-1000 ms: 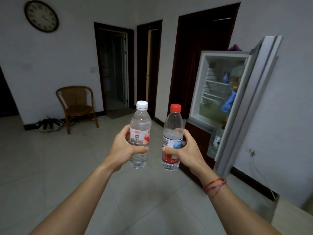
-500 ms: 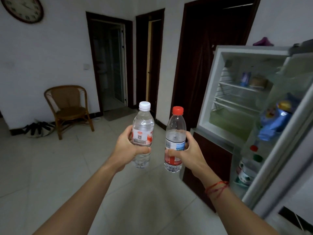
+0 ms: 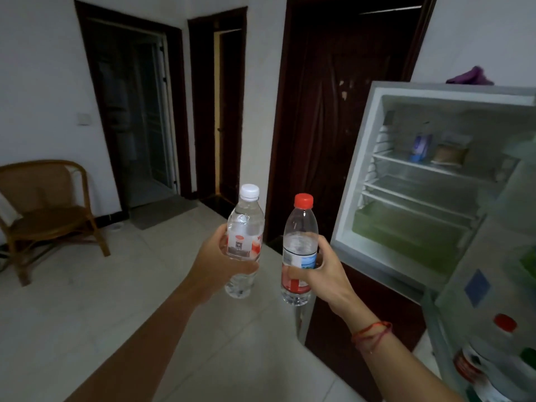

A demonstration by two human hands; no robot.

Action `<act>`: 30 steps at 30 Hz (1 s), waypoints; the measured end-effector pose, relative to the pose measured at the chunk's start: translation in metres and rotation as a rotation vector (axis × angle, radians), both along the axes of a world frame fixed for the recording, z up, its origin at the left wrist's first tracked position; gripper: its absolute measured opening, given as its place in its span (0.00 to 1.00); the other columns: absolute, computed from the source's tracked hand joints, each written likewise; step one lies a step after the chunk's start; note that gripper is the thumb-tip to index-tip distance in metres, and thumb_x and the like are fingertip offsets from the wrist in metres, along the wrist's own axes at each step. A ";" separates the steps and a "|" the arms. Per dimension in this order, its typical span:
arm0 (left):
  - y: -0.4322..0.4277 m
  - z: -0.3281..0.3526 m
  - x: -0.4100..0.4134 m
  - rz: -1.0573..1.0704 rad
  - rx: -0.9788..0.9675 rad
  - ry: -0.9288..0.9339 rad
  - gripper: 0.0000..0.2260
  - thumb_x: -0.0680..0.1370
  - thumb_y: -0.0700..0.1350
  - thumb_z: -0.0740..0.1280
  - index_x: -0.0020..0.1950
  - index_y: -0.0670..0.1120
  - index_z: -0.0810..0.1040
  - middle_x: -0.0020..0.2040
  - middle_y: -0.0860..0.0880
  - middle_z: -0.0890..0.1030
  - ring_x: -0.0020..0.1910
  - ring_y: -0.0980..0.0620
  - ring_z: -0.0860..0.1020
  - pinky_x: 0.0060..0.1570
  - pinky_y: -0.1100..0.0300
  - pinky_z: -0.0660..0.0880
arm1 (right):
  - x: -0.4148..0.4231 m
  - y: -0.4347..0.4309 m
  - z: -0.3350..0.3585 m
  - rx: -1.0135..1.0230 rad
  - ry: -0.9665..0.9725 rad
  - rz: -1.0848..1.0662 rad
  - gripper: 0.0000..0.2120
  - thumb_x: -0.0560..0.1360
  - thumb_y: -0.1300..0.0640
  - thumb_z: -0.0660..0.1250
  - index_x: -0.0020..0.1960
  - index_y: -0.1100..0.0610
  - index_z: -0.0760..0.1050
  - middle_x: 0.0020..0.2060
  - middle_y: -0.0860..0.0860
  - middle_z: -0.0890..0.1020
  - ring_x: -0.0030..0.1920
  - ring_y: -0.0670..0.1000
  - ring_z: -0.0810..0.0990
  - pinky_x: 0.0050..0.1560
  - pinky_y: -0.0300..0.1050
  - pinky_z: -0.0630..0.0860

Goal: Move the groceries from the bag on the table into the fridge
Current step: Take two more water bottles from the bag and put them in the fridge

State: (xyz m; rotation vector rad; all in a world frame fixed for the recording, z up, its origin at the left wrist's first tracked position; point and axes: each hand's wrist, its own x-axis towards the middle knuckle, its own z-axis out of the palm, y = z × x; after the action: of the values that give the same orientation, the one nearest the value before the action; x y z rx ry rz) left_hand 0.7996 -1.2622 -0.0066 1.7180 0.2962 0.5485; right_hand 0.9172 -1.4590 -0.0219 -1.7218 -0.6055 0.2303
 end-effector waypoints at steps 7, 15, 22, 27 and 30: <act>0.063 -0.007 0.102 -0.093 0.060 0.000 0.29 0.64 0.37 0.81 0.62 0.51 0.76 0.51 0.51 0.85 0.49 0.54 0.84 0.48 0.59 0.81 | 0.090 0.051 -0.006 -0.023 -0.016 -0.110 0.31 0.62 0.63 0.81 0.58 0.42 0.74 0.49 0.47 0.86 0.48 0.47 0.85 0.54 0.52 0.83; 0.099 -0.025 0.237 -0.235 0.043 0.005 0.30 0.64 0.33 0.80 0.62 0.50 0.75 0.52 0.50 0.85 0.50 0.53 0.84 0.46 0.60 0.81 | 0.199 0.072 -0.021 -0.003 -0.007 -0.216 0.33 0.58 0.57 0.79 0.60 0.45 0.74 0.50 0.49 0.86 0.50 0.49 0.85 0.56 0.57 0.82; 0.101 -0.022 0.379 -0.407 0.084 0.039 0.30 0.64 0.33 0.80 0.62 0.50 0.75 0.52 0.49 0.85 0.50 0.50 0.84 0.49 0.54 0.81 | 0.301 0.066 -0.025 0.012 0.006 -0.400 0.33 0.54 0.48 0.79 0.56 0.34 0.73 0.49 0.44 0.86 0.49 0.47 0.85 0.56 0.55 0.82; 0.079 -0.020 0.461 -0.533 0.071 0.052 0.31 0.63 0.33 0.81 0.61 0.50 0.75 0.51 0.49 0.85 0.50 0.50 0.85 0.49 0.55 0.81 | 0.348 0.039 -0.025 -0.025 0.016 -0.558 0.34 0.54 0.50 0.80 0.58 0.41 0.74 0.47 0.46 0.87 0.48 0.50 0.86 0.55 0.59 0.82; 0.053 -0.023 0.502 -0.633 0.049 0.075 0.32 0.62 0.33 0.81 0.61 0.50 0.75 0.51 0.48 0.85 0.50 0.50 0.85 0.52 0.51 0.81 | 0.360 0.013 -0.024 -0.036 0.026 -0.653 0.33 0.61 0.63 0.81 0.59 0.43 0.74 0.48 0.46 0.86 0.47 0.48 0.86 0.56 0.57 0.82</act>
State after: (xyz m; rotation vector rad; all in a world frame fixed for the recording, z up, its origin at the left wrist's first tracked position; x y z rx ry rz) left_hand 1.3012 -1.2087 -0.0297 1.7627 -0.2127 0.0257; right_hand 1.2767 -1.4458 -0.0455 -1.8539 0.0006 -0.1999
